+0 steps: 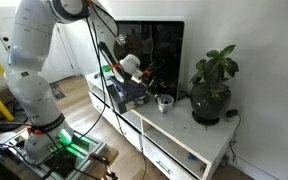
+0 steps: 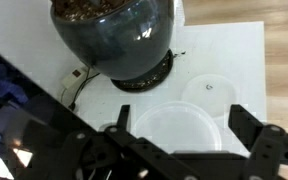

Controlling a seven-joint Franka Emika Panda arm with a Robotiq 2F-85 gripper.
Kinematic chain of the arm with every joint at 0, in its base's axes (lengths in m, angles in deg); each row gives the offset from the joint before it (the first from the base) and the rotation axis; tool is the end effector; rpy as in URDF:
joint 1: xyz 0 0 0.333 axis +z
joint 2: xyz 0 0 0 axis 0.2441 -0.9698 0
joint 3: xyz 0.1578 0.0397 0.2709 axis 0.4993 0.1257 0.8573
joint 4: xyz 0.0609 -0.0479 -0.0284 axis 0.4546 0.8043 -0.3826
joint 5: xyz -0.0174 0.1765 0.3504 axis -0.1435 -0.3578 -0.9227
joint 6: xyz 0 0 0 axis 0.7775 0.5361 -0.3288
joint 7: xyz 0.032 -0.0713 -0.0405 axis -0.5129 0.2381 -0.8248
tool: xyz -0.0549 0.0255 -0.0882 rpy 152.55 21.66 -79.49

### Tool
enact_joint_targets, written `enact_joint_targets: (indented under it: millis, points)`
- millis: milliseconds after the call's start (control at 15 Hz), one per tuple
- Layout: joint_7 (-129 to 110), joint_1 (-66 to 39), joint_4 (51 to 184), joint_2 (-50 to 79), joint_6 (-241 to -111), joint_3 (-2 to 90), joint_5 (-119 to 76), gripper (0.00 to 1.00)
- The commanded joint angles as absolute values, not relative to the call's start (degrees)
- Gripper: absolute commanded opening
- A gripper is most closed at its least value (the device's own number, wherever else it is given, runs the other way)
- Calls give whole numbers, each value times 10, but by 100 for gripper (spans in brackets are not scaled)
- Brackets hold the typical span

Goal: Put the sunglasses in the plastic bowl and then cover the plastic bowl with the plastic lid

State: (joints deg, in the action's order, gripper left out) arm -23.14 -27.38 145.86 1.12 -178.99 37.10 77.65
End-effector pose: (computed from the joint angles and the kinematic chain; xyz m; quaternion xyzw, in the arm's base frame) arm 0.5052 -0.2377 0.1563 0.6708 0.5511 -0.2311 0.4392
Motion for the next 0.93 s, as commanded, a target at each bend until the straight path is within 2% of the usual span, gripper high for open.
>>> enact_joint_targets:
  millis: [0, 667, 733, 867]
  points:
    - [-272, -312, 1497, 68, -1808, 374, 670, 100]
    - [-341, -453, 1499, 66, -1872, 309, 436, 100]
    - [-322, -430, 1492, 65, -1860, 303, 480, 100]
    - [-333, -448, 1492, 61, -1868, 299, 454, 100]
